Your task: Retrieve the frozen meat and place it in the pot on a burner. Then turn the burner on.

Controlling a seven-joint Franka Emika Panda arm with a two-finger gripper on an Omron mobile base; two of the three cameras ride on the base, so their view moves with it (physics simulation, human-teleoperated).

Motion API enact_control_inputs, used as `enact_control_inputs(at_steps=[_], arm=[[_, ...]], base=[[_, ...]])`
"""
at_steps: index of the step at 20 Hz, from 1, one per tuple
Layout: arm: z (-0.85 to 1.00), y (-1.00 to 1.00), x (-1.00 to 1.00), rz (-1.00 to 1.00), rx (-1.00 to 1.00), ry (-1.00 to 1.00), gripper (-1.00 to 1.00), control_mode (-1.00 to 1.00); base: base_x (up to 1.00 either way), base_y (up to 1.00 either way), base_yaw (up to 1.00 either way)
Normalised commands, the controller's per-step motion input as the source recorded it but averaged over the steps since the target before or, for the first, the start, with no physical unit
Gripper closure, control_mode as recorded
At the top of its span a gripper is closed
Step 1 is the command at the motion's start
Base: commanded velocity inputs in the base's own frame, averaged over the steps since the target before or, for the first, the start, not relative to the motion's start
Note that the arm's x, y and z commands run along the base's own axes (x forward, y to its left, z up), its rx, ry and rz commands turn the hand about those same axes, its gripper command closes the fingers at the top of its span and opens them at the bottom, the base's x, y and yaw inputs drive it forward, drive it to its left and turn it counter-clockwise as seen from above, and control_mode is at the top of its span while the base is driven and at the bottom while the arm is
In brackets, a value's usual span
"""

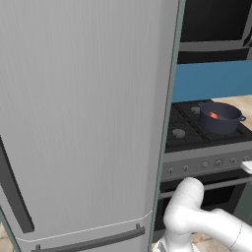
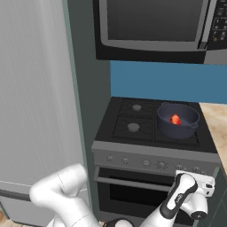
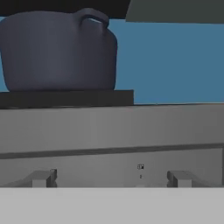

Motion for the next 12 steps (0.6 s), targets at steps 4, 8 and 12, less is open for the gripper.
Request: enact_control_inputs(at_steps=[4, 8, 12], arm=[[-0.36, -0.09, 0.00, 0.03, 0.00, -0.10, -1.00, -1.00], [-0.32, -0.11, 0.00, 0.00, 0.00, 0.01, -1.00, -1.00], [-0.20, -0.07, 0.00, 0.00, 0.00, 0.14, -1.00, -1.00]], base=[[0.00, 0.00, 0.00], [0.00, 0.00, 0.00], [0.00, 0.00, 0.00]])
